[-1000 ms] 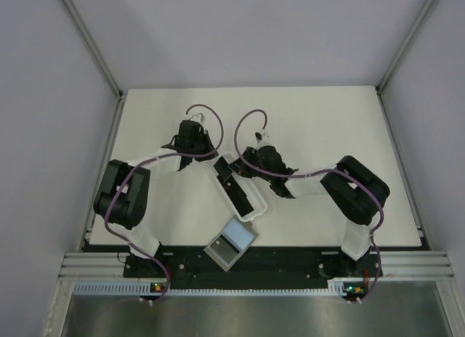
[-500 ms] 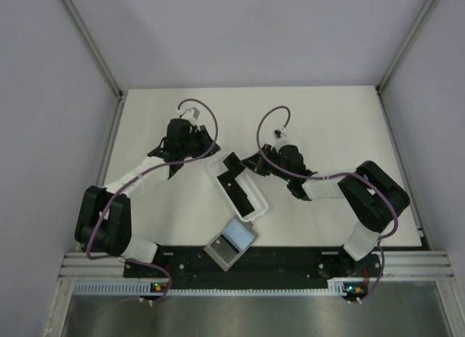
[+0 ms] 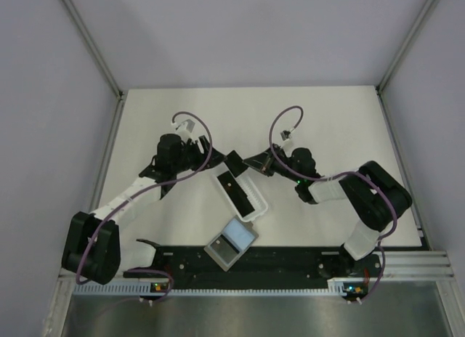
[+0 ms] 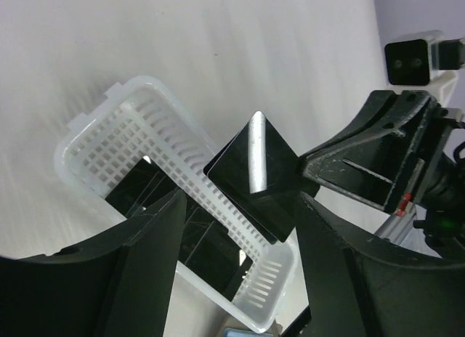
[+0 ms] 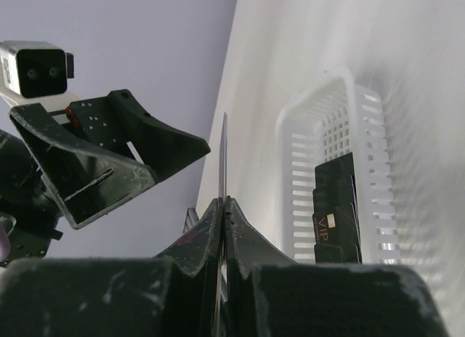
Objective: Put the credit cards into the card holder
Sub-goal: Move the storage box to the center of the board.
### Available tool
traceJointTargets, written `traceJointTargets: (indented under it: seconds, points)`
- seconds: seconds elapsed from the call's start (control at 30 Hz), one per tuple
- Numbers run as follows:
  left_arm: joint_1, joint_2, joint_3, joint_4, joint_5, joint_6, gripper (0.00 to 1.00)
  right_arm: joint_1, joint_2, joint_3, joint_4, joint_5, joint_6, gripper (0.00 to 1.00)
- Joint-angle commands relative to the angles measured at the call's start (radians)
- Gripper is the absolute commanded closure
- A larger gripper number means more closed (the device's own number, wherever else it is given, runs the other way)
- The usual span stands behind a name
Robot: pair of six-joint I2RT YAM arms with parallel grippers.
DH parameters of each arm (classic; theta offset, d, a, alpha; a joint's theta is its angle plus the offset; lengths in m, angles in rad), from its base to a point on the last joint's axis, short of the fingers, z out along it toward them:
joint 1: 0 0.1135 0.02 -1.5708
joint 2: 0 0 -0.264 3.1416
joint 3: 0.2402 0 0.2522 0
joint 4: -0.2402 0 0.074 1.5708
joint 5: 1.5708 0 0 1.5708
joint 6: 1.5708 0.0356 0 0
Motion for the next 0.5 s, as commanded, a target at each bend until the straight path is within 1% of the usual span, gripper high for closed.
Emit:
traceJointTargets:
  seconds: [0.0,0.1,0.23,0.47]
  points:
    - [0.003,-0.082,-0.046,0.170,0.091,-0.081,0.32,-0.026,-0.034,-0.015,0.130,-0.043,0.066,1.00]
    - [0.003,-0.099,-0.075,0.228,0.123,-0.114,0.29,-0.029,-0.022,-0.011,0.160,-0.060,0.099,1.00]
    - [0.003,-0.104,-0.115,0.292,0.149,-0.146,0.27,-0.029,0.018,-0.020,0.256,-0.080,0.160,1.00]
    - [0.003,-0.105,-0.132,0.306,0.149,-0.157,0.27,-0.029,0.093,-0.028,0.411,-0.111,0.255,1.00]
